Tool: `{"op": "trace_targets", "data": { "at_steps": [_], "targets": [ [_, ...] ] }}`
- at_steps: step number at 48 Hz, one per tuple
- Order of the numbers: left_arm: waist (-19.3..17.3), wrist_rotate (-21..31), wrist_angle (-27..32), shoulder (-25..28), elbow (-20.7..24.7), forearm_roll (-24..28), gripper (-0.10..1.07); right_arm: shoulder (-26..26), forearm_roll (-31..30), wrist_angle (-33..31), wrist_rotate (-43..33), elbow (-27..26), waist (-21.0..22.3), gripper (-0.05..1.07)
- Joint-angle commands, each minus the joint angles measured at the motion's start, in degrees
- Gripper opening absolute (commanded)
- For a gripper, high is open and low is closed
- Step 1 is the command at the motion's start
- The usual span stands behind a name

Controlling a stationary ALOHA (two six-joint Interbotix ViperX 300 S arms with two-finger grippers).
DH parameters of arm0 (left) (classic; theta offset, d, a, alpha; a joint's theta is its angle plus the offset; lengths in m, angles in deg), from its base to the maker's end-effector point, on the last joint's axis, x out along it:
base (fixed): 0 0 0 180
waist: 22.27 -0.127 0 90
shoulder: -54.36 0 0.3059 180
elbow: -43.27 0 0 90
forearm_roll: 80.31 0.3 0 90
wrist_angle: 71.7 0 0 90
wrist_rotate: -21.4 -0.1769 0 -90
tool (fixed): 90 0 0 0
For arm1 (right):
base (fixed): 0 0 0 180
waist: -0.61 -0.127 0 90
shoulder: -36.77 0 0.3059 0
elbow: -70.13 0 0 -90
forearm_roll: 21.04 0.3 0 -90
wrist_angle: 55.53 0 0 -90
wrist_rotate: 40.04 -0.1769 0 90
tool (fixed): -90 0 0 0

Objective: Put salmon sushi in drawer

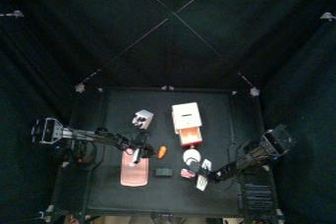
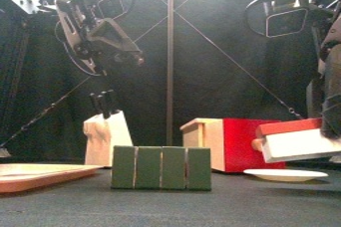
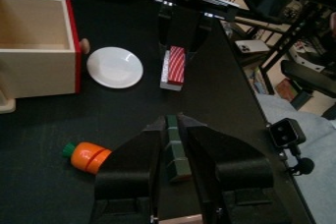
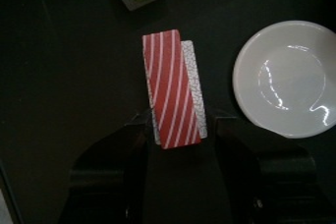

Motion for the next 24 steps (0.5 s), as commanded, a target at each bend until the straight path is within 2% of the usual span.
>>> {"op": "trace_targets", "data": {
  "at_steps": [1, 24],
  "targets": [
    [-0.18, -0.09, -0.18, -0.62, 0.62, -0.18, 0.62, -2.99, -0.26, -0.70, 0.00, -0.79, 0.62, 0.65],
    [-0.18, -0.09, -0.18, -0.09, 0.44, -0.09, 0.62, -9.76, -3.34, -4.57, 0.00, -0.44, 4.22, 0.65]
  ]
}}
